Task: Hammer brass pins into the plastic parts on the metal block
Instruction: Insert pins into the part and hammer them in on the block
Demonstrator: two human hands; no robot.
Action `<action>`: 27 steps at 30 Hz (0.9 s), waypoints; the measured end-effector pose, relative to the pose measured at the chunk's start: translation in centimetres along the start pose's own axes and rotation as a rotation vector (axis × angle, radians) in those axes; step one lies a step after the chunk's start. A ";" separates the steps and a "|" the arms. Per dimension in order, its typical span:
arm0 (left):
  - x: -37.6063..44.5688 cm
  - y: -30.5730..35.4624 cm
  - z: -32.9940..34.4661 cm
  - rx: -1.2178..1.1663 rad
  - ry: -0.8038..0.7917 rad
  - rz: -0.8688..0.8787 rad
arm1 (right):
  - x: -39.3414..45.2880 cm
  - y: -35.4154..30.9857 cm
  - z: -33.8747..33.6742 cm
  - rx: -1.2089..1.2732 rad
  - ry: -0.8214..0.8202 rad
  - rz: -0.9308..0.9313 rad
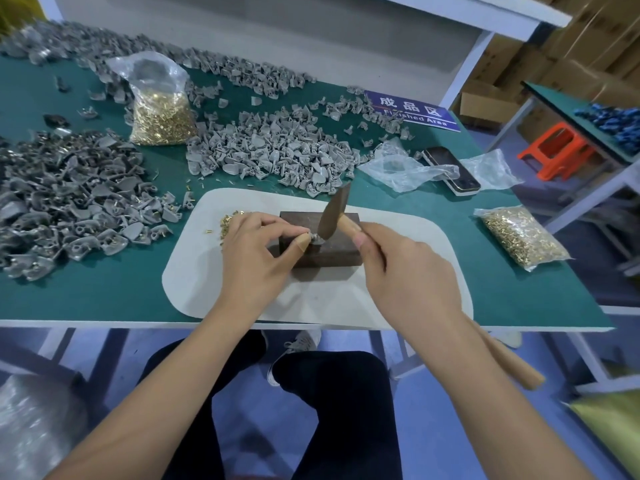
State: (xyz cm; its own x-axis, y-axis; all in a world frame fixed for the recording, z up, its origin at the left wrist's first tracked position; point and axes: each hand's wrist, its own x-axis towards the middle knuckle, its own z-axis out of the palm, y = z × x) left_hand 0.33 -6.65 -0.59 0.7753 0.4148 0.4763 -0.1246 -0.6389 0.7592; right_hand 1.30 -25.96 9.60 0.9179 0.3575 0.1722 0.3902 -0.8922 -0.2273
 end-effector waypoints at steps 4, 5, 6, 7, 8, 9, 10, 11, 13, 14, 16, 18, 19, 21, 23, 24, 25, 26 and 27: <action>0.0 0.1 -0.1 -0.008 0.002 -0.009 | -0.5 -0.6 -0.2 0.158 0.152 -0.003; 0.0 0.2 -0.1 -0.003 0.001 -0.012 | -0.6 -0.8 0.0 0.136 0.103 -0.008; 0.0 0.2 -0.1 0.002 0.001 -0.014 | -0.7 -0.7 0.2 0.086 0.034 -0.007; 0.1 0.3 -0.1 0.005 0.001 -0.015 | -0.6 -0.4 0.3 0.050 -0.010 0.004; 0.1 0.4 -0.1 0.007 -0.003 -0.018 | -0.4 0.1 0.2 0.040 -0.010 0.024; 0.1 0.5 -0.1 0.008 -0.006 -0.024 | -0.2 0.6 0.1 0.050 0.018 0.056; 0.1 0.6 -0.2 0.010 -0.007 -0.030 | 0.0 1.1 0.1 0.077 0.057 0.105; 0.1 0.6 -0.2 0.013 -0.009 -0.033 | 0.2 1.6 0.2 0.101 0.092 0.164; 0.0 0.7 -0.3 0.026 -0.009 -0.029 | 0.9 2.7 1.1 0.089 0.129 0.276; 0.0 0.7 -0.3 0.029 -0.009 -0.030 | 1.1 3.3 1.6 0.052 0.123 0.317; 0.0 0.8 -0.3 0.011 -0.010 -0.038 | 1.2 4.5 2.6 0.012 0.106 0.370; 0.0 0.9 -0.3 -0.017 -0.004 -0.050 | 1.0 5.1 3.6 0.031 0.098 0.383; 0.0 0.9 -0.4 -0.024 0.002 -0.060 | 0.9 5.2 4.1 0.037 0.093 0.382; 0.1 0.9 -0.4 -0.030 0.010 -0.081 | 0.8 5.3 5.0 0.009 0.083 0.386; 0.1 1.0 -0.5 -0.062 0.006 -0.108 | 0.9 5.2 5.4 -0.063 0.079 0.394; 0.1 1.1 -0.5 -0.079 0.005 -0.122 | 1.0 5.1 5.4 -0.111 0.092 0.387; 0.1 1.2 -0.6 -0.090 0.006 -0.133 | 1.2 4.9 5.4 -0.137 0.127 0.376; 0.1 1.2 -0.6 -0.097 0.008 -0.140 | 1.4 4.6 5.3 -0.109 0.179 0.351; 0.1 1.3 -0.7 -0.101 0.011 -0.137 | 1.5 4.1 5.2 -0.013 0.241 0.289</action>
State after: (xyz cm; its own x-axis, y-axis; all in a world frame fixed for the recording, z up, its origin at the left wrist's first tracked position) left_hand -0.17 -7.00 0.70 0.7828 0.5009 0.3694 -0.0803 -0.5073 0.8580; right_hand 4.63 -27.63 3.93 0.9461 0.0163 0.3234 0.1146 -0.9509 -0.2874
